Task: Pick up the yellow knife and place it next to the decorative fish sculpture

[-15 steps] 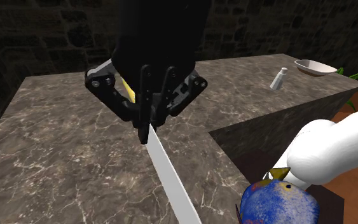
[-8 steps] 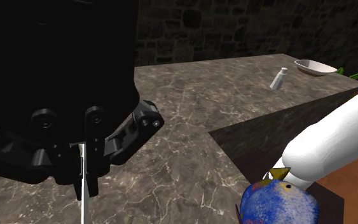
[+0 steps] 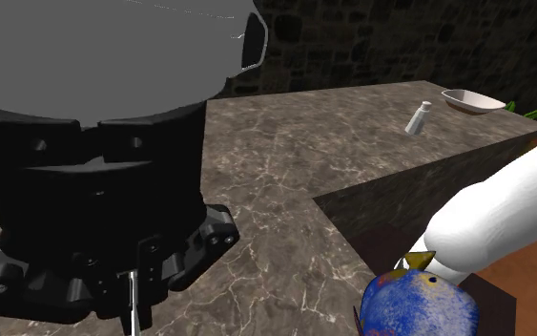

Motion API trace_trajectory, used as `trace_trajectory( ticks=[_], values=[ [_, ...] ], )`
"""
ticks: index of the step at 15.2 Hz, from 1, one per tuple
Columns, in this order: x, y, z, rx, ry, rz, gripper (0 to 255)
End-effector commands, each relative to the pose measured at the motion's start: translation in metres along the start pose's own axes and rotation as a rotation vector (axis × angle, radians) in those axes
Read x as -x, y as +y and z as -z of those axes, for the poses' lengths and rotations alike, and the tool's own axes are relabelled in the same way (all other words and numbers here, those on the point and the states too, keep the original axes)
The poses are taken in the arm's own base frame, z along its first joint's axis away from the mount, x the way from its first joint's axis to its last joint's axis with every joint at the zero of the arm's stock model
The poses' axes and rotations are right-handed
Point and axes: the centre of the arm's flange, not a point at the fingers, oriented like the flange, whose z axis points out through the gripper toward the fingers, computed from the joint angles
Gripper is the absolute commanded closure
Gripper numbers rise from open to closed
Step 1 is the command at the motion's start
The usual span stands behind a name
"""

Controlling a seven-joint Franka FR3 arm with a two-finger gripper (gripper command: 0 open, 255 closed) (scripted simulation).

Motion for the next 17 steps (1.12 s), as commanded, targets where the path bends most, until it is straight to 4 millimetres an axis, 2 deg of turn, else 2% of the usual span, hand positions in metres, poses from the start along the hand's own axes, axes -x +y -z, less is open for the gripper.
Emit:
trace_trajectory(
  ticks=[1, 17],
  values=[
    [-0.001, 0.003, -0.011, -0.001, 0.000, 0.000, 255],
    [-0.001, 0.016, -0.094, -0.001, 0.000, 0.000, 255]
  ],
)
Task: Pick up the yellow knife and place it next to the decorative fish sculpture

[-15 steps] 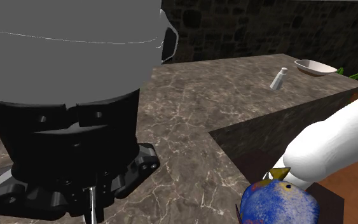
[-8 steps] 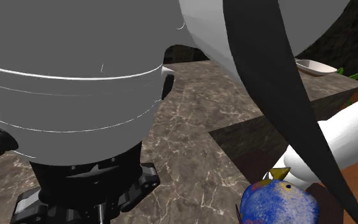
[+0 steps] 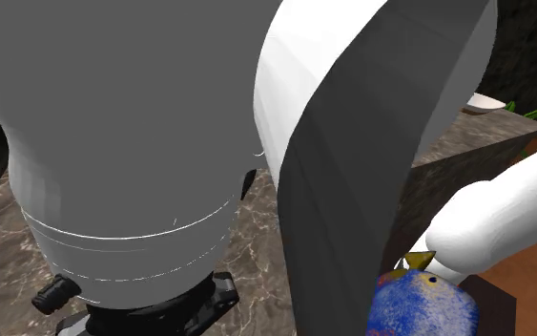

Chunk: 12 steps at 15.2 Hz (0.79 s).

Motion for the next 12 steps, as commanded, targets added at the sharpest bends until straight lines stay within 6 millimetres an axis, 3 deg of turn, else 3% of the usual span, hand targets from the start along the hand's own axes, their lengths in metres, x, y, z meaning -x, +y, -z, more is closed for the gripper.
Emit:
trace_trajectory(
  ticks=[1, 9, 12],
  values=[
    [0.000, 0.003, -0.011, 0.000, 0.000, 0.000, 255],
    [-0.001, 0.009, -0.051, 0.000, 0.000, 0.000, 255],
    [-0.001, 0.009, -0.051, 0.000, 0.000, 0.000, 255]
  ],
)
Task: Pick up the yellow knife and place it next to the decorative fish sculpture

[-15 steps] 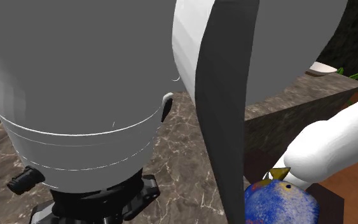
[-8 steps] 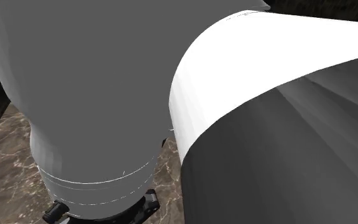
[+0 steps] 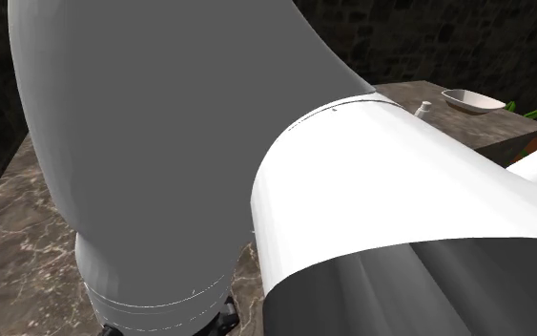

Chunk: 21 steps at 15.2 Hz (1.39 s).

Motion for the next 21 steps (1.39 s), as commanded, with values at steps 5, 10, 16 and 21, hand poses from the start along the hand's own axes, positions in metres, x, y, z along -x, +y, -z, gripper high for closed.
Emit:
trace_trajectory(
  ticks=[5, 10, 16, 21],
  values=[
    [0.000, 0.000, 0.000, 0.000, 0.000, 0.000, 0],
    [0.000, 0.000, 0.000, 0.000, 0.000, 0.000, 0],
    [0.000, 0.000, 0.049, 0.000, 0.000, 0.000, 0],
    [0.000, 0.000, 0.049, 0.000, 0.000, 0.000, 0]
  ],
)
